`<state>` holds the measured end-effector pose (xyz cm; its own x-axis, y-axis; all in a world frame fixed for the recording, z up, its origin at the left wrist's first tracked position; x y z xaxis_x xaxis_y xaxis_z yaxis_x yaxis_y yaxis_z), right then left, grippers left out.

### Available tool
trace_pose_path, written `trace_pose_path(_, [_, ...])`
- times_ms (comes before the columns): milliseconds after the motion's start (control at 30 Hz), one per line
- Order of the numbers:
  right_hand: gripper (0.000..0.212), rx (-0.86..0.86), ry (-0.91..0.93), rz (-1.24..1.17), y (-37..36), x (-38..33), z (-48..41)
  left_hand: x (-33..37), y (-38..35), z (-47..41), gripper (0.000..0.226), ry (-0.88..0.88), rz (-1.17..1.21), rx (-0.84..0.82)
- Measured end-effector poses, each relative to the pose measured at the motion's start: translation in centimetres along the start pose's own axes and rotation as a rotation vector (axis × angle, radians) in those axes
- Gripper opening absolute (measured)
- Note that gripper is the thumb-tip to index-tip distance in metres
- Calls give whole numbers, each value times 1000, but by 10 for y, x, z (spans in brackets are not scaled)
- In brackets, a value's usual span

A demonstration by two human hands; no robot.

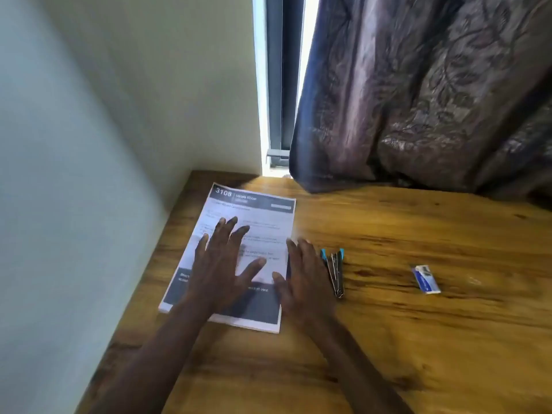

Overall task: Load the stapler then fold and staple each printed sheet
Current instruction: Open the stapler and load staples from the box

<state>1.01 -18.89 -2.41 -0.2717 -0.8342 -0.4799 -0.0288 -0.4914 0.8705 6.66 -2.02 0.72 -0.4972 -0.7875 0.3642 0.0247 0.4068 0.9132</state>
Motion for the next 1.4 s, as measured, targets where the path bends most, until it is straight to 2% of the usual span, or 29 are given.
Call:
trace_pose_path(67, [70, 66, 63, 117, -2, -2, -2, -6, -7, 0, 84, -3, -41, -8])
trace_pose_path(267, [71, 143, 105, 208, -10, -1, -1, -16, -22, 4, 92, -2, -122, 14])
trace_pose_path(433, [71, 165, 128, 226, -13, -4, 7, -16, -27, 10, 101, 2, -185, -26])
trace_pose_path(600, [67, 147, 135, 224, -2, -8, 4, -19, -27, 3, 102, 9, -152, -93])
trace_pose_path(667, [60, 260, 155, 221, 8, -12, 13, -16, -26, 3, 96, -17, -188, -77])
trace_pose_path(733, [50, 462, 156, 274, 28, -15, 24, -11, -24, 1, 89, -47, -215, -73])
trace_pose_path(800, [47, 671, 78, 298, 52, -8, 38, -11, -21, 0, 89, -70, -223, -47])
trace_pose_path(867, [51, 769, -45, 282, 72, 8, 43, -13, -22, -1, 91, -67, -235, -51])
trace_pose_path(967, [64, 744, -241, 222, 89, 46, 40, -11, -22, -3, 92, -68, -251, -50])
trace_pose_path(1067, [67, 608, -340, 102, 90, 80, 33, -8, -21, -3, 92, -54, -248, -57])
trace_pose_path(1200, [58, 513, -340, -82, 89, 97, 30, -2, -14, -8, 91, -104, -278, 23])
trace_pose_path(1400, [45, 438, -294, 10, 81, 83, 21, 10, -2, -10, 78, -201, -271, 203])
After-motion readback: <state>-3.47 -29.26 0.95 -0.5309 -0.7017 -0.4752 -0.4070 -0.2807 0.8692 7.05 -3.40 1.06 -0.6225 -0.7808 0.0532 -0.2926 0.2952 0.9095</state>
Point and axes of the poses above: each hand's wrist, its own z-axis away from the middle knuckle, its own y-axis out of the back of the hand, x = y × z, the point moved 7 cm from there along -z, towards the middle knuckle, and after that the axes turned 12 degrees about -y, right-handed, at the moved point
